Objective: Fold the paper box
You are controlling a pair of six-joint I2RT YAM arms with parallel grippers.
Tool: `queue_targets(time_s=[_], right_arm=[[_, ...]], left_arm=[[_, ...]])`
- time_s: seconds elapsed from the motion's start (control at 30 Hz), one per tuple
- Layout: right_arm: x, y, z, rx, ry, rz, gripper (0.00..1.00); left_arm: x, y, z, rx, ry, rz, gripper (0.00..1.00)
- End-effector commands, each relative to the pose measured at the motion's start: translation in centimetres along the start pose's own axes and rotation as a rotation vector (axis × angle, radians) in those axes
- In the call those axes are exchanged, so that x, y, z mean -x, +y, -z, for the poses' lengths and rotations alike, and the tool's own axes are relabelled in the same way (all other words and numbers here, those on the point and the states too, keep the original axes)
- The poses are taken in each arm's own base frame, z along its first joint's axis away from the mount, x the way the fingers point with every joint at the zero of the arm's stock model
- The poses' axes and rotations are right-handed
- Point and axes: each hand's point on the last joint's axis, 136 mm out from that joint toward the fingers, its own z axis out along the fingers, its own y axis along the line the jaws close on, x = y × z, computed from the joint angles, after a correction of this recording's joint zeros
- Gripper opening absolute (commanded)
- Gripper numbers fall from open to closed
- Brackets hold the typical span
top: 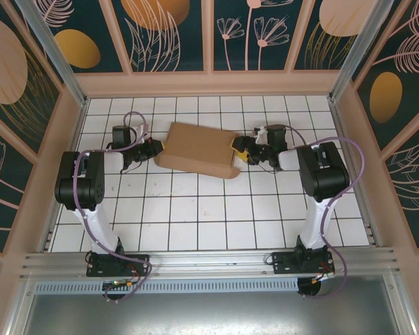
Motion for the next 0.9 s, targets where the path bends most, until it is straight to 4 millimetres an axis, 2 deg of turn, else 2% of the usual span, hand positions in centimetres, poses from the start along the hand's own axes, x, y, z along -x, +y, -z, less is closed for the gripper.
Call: queue_targets(time_s=[0.0, 0.33, 0.5, 0.63, 0.73, 0.8, 0.87], right_arm=[[-0.3, -1.4, 1.0, -0.084, -0.014, -0.003, 0.75], [-0.7, -0.4, 0.2, -0.091, 0.010, 0.026, 0.81], [-1.0, 0.9, -1.2, -0.066, 0.049, 0.052, 0.82], [-1.6, 2.9, -2.8, 0.012, 0.093, 0.059, 0.82], [-2.0, 4.7, -3.6, 0.087, 0.104, 0.044, 0.75], [-1.9, 5.5, -3.3, 0.129, 0.084, 0.026, 0.63], [-1.3, 5.6, -2.6, 0.144, 0.054, 0.007, 0.54]], left_arm=[[-3.9, 3.9, -0.2, 0.106, 0.099, 0.135, 0.06], [-3.3, 5.3, 0.7, 0.127, 0.067, 0.180, 0.04], [-3.4, 5.4, 0.6, 0.122, 0.076, 0.179, 0.04], [-3.8, 5.8, 0.4, 0.128, 0.089, 0.184, 0.03], [-3.7, 5.6, 0.4, 0.118, 0.086, 0.182, 0.02], [-3.2, 5.0, 0.5, 0.102, 0.073, 0.174, 0.04], [-2.2, 4.1, 1.0, 0.091, 0.042, 0.157, 0.15]])
